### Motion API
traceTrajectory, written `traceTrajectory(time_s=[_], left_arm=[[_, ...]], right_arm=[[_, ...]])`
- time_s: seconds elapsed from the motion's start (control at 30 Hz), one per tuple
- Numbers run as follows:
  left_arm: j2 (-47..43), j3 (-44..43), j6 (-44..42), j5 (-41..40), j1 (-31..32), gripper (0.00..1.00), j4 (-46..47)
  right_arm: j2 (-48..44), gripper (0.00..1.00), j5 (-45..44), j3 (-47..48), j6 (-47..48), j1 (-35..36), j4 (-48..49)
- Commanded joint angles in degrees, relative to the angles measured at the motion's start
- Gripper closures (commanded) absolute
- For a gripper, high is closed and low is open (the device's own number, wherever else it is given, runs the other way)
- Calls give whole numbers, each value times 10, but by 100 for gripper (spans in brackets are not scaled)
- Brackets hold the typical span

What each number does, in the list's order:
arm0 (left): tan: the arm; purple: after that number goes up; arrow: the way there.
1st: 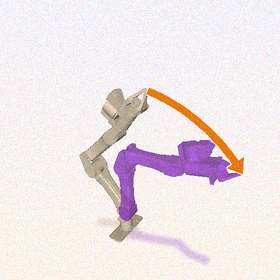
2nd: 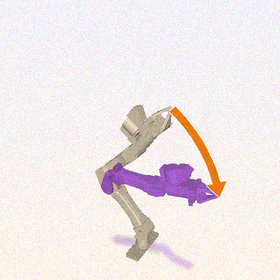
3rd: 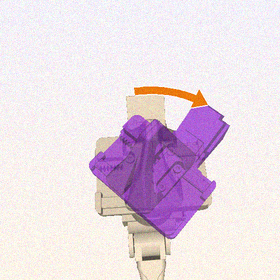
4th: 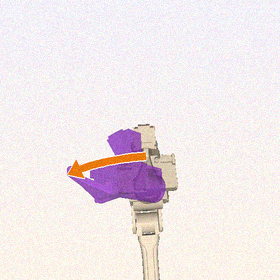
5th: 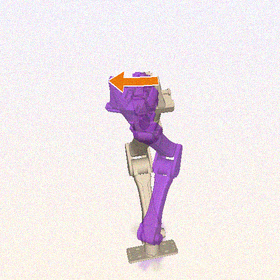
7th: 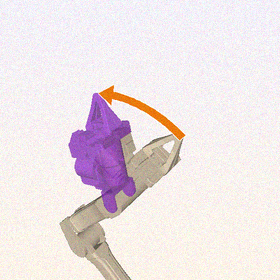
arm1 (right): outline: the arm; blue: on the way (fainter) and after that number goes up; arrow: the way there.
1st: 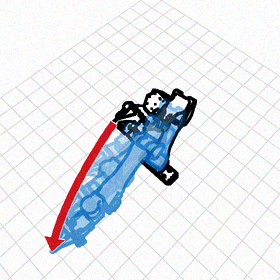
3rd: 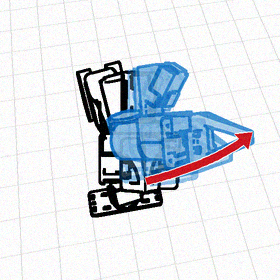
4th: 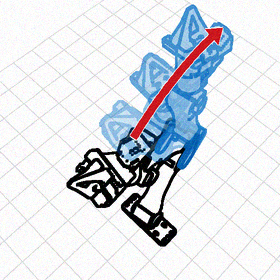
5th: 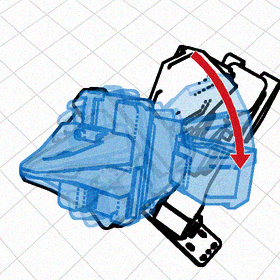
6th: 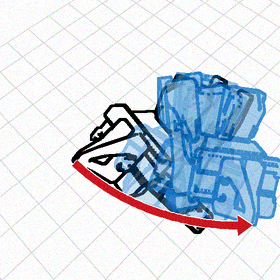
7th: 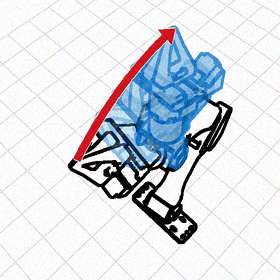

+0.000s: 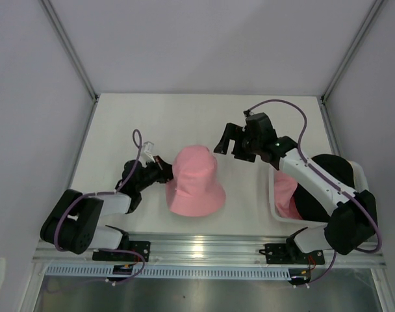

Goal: Stack the hats

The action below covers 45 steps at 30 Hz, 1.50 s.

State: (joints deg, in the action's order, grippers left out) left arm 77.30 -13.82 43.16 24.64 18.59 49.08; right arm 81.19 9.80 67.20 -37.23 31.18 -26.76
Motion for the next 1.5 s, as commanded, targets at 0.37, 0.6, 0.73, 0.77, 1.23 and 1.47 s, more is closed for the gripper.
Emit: traceTrajectory(time_s=[0.37, 0.6, 0.73, 0.77, 1.23, 1.47], left_arm=[[-184, -141, -141, -85, -12, 7, -245], [-271, -282, -105, -184, -70, 1, -531], [-306, -322, -126, -226, -71, 0, -626], [-323, -327, -130, -218, -71, 0, -637], [-438, -302, -175, -166, -71, 1, -708], [-432, -312, -185, -164, -71, 0, -712]], right_arm=[[-160, 1, -224, 127, 100, -158, -267], [-273, 0, -235, 5, 74, -274, -330], [-314, 1, -253, -6, 72, -336, -349], [-314, 0, -290, -4, 67, -362, -359], [-270, 7, -254, -98, 101, -516, -319], [-256, 41, -211, -111, 120, -515, -264]])
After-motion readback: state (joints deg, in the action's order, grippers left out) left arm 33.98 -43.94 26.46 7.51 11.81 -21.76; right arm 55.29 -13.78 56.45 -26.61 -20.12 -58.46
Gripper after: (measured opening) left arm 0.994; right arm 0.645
